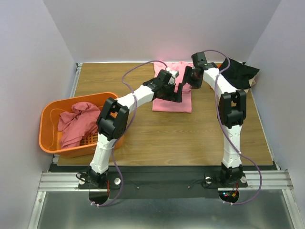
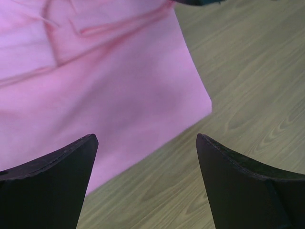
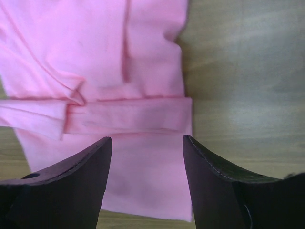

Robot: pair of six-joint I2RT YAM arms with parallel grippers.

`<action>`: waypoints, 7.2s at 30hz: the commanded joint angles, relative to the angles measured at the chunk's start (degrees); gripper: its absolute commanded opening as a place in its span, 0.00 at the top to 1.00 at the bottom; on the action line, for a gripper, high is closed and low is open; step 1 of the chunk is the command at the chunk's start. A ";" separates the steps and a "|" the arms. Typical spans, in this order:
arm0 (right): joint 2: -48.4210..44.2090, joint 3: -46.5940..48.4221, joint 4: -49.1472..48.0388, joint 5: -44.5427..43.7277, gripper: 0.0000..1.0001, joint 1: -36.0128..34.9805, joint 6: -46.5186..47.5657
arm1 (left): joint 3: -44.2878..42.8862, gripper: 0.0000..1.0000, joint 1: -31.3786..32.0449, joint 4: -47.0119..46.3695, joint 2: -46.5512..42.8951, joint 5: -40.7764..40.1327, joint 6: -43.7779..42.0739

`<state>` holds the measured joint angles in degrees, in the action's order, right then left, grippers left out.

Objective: Fold and stack the t-shirts
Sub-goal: Fold the tshirt

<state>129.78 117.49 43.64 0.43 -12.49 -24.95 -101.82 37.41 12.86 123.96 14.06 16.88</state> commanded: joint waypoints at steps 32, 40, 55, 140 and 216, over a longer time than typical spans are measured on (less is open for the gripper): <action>-26.41 -30.38 -0.75 3.78 0.31 2.83 3.85 | 31.49 0.03 17.60 -18.84 -4.78 -15.82 1.13; -32.13 -40.49 -0.75 9.42 0.32 0.80 5.00 | 39.86 0.03 22.62 -19.10 -14.26 -20.22 5.62; -35.73 -48.06 -1.45 13.02 0.32 -9.12 3.59 | 42.84 0.02 22.80 -13.12 -38.42 -28.65 15.11; -46.11 -68.71 -2.06 4.85 0.41 -3.42 -0.27 | 43.55 0.02 26.93 0.58 -36.07 -28.22 27.59; -59.90 -49.04 35.63 4.76 1.00 -3.50 2.10 | 35.99 1.00 27.10 19.39 -43.80 0.52 30.56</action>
<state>72.66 63.57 71.64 5.98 -15.84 -23.57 -63.16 64.16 29.89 84.82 8.49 43.51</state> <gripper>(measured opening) 0.109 0.098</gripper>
